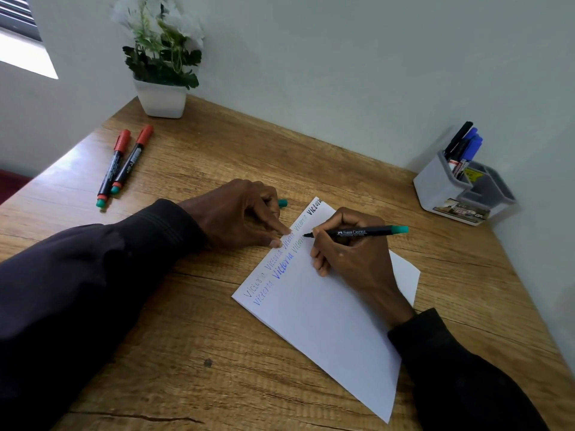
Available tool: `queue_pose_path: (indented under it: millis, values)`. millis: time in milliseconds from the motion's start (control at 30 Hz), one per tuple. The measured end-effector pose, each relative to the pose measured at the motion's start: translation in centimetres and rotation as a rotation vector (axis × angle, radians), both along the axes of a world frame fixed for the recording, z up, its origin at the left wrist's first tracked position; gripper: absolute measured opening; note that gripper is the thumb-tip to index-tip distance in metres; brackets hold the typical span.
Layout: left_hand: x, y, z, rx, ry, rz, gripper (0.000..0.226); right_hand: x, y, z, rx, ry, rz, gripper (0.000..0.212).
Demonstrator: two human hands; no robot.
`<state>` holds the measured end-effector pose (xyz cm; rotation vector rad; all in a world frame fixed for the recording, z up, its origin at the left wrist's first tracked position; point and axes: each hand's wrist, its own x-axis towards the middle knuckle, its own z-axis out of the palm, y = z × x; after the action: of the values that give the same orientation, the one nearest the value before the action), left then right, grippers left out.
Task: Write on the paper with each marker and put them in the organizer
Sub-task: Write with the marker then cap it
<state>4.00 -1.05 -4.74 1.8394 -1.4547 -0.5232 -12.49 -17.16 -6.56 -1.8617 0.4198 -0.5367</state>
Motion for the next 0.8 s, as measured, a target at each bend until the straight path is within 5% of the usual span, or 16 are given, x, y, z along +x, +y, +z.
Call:
queue_pose_path:
  millis: [500, 800]
  values:
    - [0.6, -0.2, -0.7, 0.009, -0.003, -0.037, 0.033, 0.3, -0.1, 0.0, 0.050, 0.003, -0.060, 0.022]
    - [0.8, 0.0, -0.5, -0.054, -0.010, 0.031, 0.029, 0.3, -1.5, 0.9, 0.322, -0.148, -0.043, 0.015]
